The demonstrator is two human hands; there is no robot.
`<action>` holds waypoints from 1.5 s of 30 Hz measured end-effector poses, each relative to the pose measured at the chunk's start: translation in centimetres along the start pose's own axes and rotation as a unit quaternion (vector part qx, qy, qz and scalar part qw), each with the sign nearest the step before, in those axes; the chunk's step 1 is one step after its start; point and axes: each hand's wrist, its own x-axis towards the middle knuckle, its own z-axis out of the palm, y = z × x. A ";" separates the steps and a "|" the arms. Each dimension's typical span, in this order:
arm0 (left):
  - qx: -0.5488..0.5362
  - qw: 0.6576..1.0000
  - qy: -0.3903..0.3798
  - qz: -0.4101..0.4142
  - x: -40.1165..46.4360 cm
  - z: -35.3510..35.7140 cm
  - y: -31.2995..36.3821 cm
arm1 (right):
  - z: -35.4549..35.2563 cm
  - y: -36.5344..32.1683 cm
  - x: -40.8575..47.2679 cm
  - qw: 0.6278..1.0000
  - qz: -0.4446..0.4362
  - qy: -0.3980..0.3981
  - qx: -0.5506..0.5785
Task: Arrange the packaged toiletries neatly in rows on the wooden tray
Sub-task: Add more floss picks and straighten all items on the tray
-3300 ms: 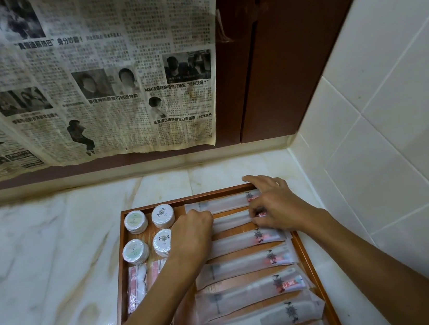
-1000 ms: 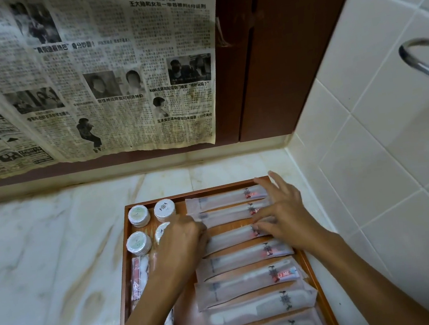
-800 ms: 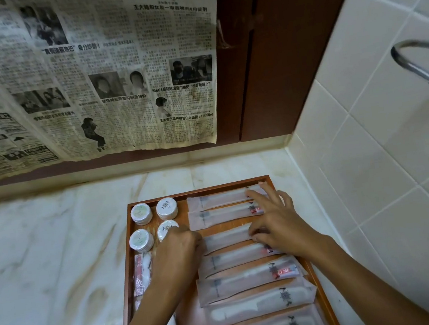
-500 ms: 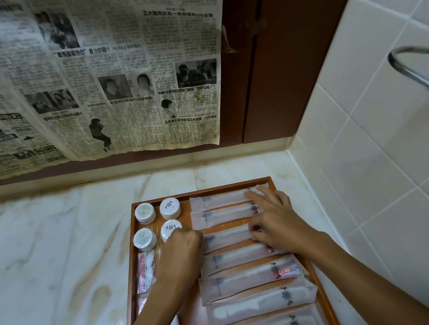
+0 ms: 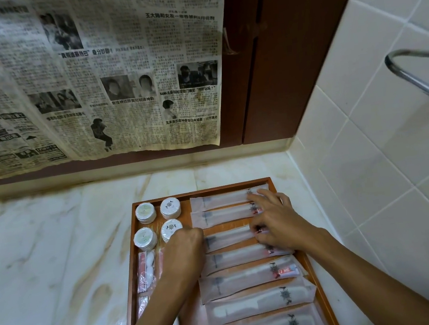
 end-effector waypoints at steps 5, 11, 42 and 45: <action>-0.001 1.000 0.000 -0.004 0.0 0.0 0.1 | -0.4 -0.1 0.0 1.000 -0.008 -0.002 -0.012; -0.006 1.000 -0.002 -0.007 0.2 0.0 0.1 | -0.6 -0.4 0.2 0.999 -0.031 -0.008 -0.007; -0.017 1.000 -0.004 -0.011 0.7 0.1 0.4 | -0.7 0.3 0.0 0.999 -0.040 -0.016 0.008; -0.013 1.000 0.006 -0.007 0.6 0.1 0.3 | -0.8 0.6 -0.3 0.999 -0.032 -0.010 0.019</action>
